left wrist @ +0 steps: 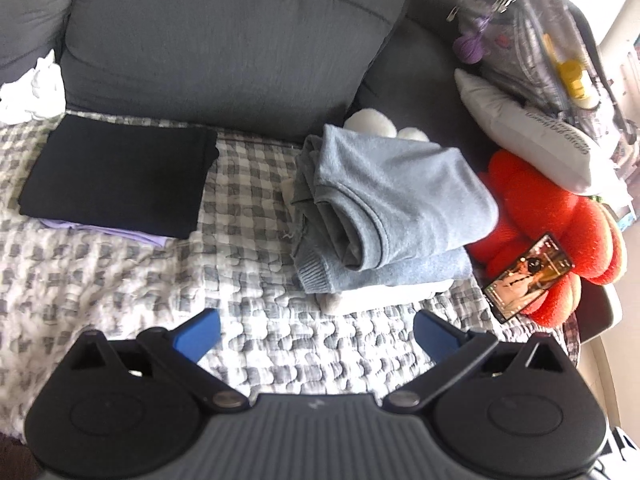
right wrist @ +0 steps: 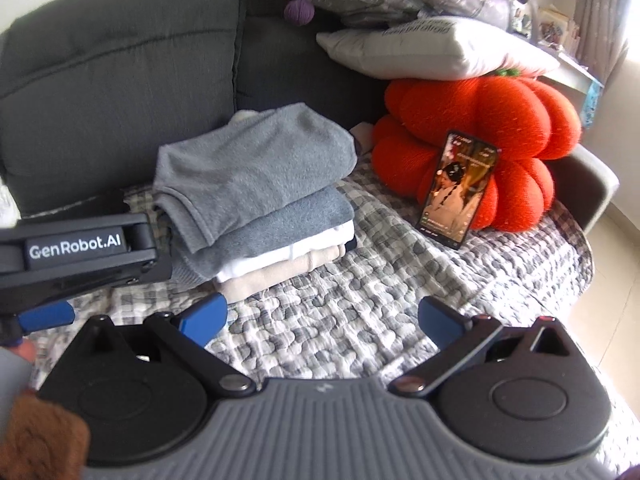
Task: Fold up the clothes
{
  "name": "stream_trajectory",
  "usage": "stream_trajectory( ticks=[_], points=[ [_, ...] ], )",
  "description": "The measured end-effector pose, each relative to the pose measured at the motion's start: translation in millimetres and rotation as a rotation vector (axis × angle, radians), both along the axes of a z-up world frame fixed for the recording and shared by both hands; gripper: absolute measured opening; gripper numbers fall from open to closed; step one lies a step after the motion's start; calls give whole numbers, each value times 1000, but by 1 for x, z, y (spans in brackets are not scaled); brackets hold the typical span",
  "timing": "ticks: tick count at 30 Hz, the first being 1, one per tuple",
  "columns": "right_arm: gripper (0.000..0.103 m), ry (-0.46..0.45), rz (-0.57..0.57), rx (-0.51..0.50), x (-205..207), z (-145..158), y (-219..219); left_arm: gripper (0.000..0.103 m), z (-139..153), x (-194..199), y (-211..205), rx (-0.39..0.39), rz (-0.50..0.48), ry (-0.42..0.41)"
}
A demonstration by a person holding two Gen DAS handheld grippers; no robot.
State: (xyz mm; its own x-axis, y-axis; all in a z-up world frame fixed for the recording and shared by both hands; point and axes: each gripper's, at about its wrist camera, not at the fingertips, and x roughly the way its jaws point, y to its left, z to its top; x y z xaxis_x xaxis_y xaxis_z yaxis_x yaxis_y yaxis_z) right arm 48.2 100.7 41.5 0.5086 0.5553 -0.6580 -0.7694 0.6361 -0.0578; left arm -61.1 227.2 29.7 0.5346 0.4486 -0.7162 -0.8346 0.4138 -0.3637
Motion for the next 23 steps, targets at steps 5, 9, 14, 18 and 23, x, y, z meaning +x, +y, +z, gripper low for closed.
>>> stream_trajectory(
  ticks=[5,9,14,18,23],
  points=[
    [103,-10,-24,39,-25,14,-30,103,8,-19,-21,59,-38,-15],
    [103,-25,-45,68,-49,22,-61,103,7,-31,-38,80,-104,-9],
    [103,-43,-73,118,-79,26,-104,103,4,-47,-64,107,-178,1],
    [103,-44,-96,163,-97,24,-136,103,2,-58,-84,133,-202,-2],
    [103,-47,-137,213,-111,19,-170,103,0,-58,-101,157,-228,11]
  ],
)
